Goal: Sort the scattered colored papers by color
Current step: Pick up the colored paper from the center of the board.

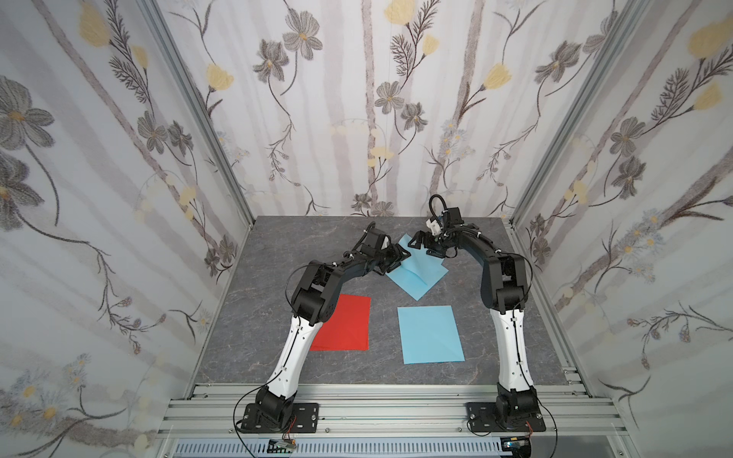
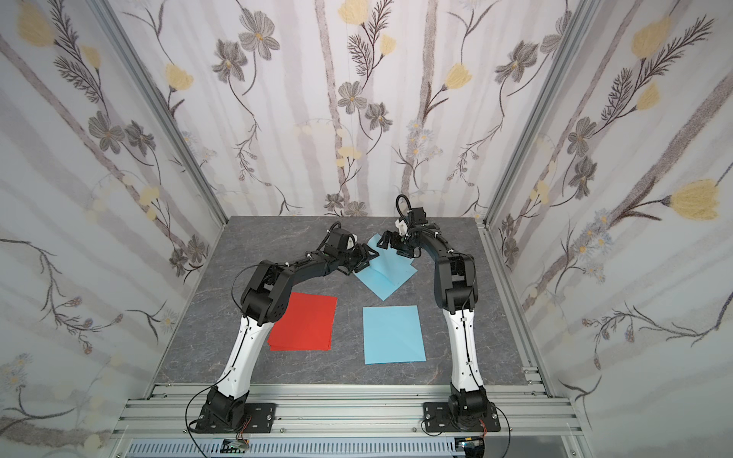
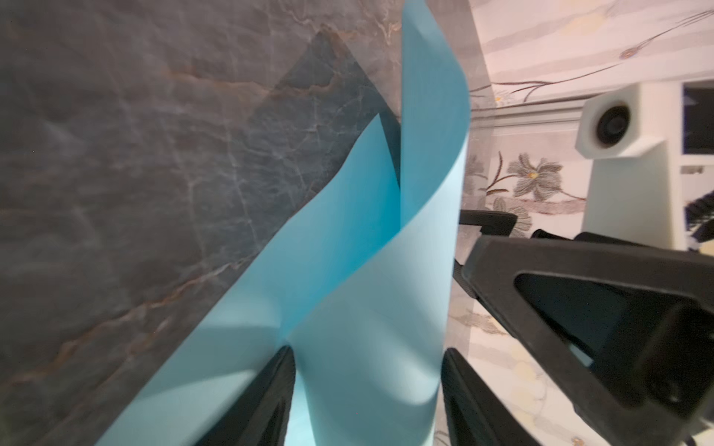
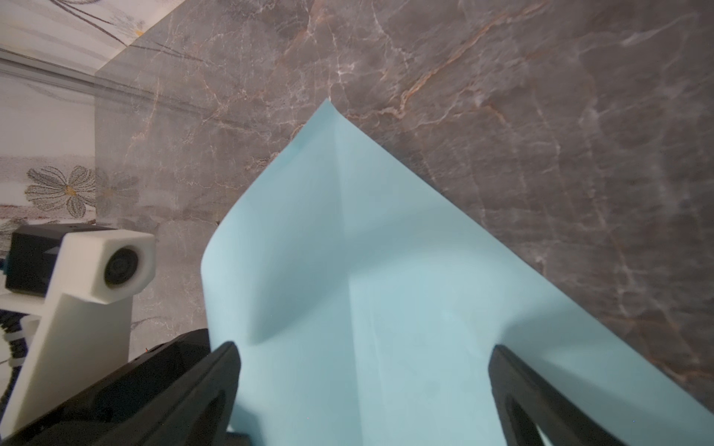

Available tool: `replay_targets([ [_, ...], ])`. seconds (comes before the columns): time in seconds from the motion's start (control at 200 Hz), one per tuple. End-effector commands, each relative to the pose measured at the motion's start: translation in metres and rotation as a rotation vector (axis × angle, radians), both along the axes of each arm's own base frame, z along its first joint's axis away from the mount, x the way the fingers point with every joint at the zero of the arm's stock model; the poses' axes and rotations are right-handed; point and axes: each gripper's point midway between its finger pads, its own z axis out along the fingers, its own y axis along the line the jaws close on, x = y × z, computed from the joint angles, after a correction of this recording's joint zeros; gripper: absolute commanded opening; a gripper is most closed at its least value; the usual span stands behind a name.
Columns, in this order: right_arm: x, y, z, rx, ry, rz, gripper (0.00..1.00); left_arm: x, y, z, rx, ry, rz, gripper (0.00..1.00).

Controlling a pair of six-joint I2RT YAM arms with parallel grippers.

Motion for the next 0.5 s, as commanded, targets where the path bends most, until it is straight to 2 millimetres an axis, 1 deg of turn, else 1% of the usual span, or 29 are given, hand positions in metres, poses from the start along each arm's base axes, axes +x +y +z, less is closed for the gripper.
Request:
replay_targets([
  [0.0,-0.030,-0.011,-0.032,-0.055,0.166,-0.024,1.00,-0.001,0.001,0.000,-0.082,0.064,0.069,0.63],
  [0.12,-0.031,-0.010,-0.034,-0.052,0.171,-0.022,1.00,-0.009,0.006,0.004,-0.092,0.108,0.101,0.64],
  [0.225,-0.031,-0.010,-0.034,-0.052,0.170,-0.022,1.00,-0.024,0.011,0.007,-0.140,0.152,0.155,0.66],
  [0.285,-0.031,-0.010,-0.034,-0.052,0.170,-0.020,1.00,-0.030,0.014,0.005,-0.155,0.182,0.182,0.66],
  [0.315,-0.031,-0.010,-0.035,-0.052,0.172,-0.021,1.00,-0.029,0.012,0.012,-0.176,0.175,0.187,0.66],
  [0.32,-0.031,-0.010,-0.035,-0.052,0.172,-0.021,1.00,-0.031,0.014,0.007,-0.171,0.184,0.190,0.66],
  [0.335,-0.030,-0.010,-0.035,-0.053,0.171,-0.022,1.00,-0.034,0.016,0.002,-0.167,0.196,0.197,0.66],
  [0.41,-0.031,-0.009,-0.037,-0.050,0.178,-0.021,1.00,-0.035,0.016,0.004,-0.171,0.197,0.208,0.66],
  [0.495,-0.032,-0.008,-0.038,-0.048,0.181,-0.018,1.00,-0.028,0.015,0.004,-0.168,0.179,0.215,0.66],
])
